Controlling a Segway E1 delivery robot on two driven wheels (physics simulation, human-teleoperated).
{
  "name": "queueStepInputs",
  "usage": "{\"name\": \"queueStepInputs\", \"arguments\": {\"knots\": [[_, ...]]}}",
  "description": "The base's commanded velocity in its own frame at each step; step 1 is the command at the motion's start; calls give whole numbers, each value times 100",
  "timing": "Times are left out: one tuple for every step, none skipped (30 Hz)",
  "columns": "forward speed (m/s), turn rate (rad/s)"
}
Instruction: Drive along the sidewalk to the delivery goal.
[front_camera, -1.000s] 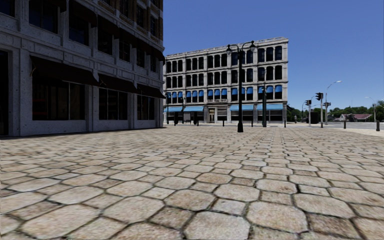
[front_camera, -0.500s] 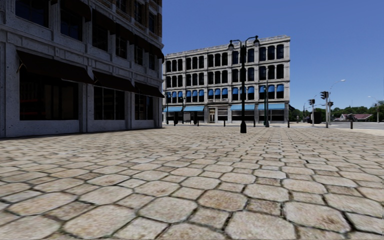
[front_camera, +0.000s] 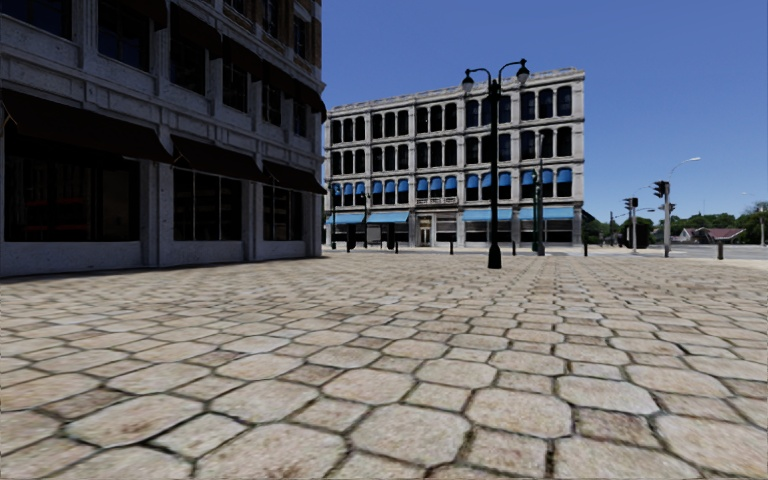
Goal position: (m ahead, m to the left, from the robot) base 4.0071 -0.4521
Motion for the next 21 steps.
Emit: {"name": "queueStepInputs", "arguments": {"knots": [[200,0],[200,0],[200,0],[200,0],[197,-1],[197,-1],[193,-10],[189,-19],[189,-19],[185,-23],[182,-26],[180,-27],[180,-27],[180,-27],[178,-27],[177,-27],[177,-27],[177,-27],[176,-27],[176,-27],[176,-27]]}}
